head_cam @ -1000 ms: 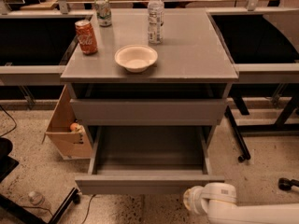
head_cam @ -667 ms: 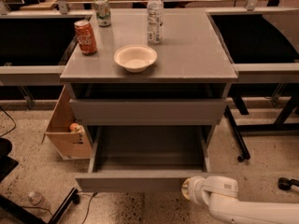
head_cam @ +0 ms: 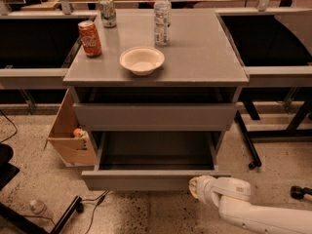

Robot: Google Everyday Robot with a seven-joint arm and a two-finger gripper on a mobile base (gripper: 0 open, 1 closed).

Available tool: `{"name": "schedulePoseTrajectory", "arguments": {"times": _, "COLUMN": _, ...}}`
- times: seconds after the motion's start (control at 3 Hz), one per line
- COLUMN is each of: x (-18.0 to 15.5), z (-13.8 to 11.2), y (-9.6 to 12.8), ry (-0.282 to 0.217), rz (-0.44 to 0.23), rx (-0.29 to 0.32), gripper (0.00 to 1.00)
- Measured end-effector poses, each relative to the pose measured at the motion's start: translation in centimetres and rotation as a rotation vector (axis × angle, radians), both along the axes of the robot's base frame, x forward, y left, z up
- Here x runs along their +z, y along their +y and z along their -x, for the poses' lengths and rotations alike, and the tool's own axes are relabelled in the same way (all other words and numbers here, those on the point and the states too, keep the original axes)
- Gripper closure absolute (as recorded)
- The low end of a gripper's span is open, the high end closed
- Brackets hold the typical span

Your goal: Close middle drawer

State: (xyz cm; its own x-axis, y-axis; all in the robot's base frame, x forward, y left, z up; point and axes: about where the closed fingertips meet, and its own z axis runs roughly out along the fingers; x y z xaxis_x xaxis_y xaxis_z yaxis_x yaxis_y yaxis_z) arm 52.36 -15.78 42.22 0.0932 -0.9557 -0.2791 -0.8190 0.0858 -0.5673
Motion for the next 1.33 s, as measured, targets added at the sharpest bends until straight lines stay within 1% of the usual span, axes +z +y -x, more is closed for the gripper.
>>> {"name": "schedulePoseTrajectory", "arguments": {"times": 0.33, "x": -0.4, "z": -0.5, "y": 0.5, "ry": -0.006, "rz": -0.012, "rx": 0.004, "gripper": 1.0}}
{"name": "schedulePoseTrajectory", "arguments": {"times": 0.67, "x": -1.7, "z": -2.1, "y": 0.8, "ry": -0.012, "rz": -0.013, "rx": 0.015, "gripper": 1.0}}
{"name": "schedulePoseTrajectory", "arguments": {"times": 1.0, "x": -2.3, "z": -5.1, "y": 0.8, "ry": -0.023, "rz": -0.015, "rx": 0.02, "gripper": 1.0}}
{"name": "schedulePoseTrajectory", "arguments": {"times": 1.33, "x": -2.3, "z": -5.2, "y": 0.8, "ry": -0.023, "rz": -0.016, "rx": 0.021, "gripper": 1.0}}
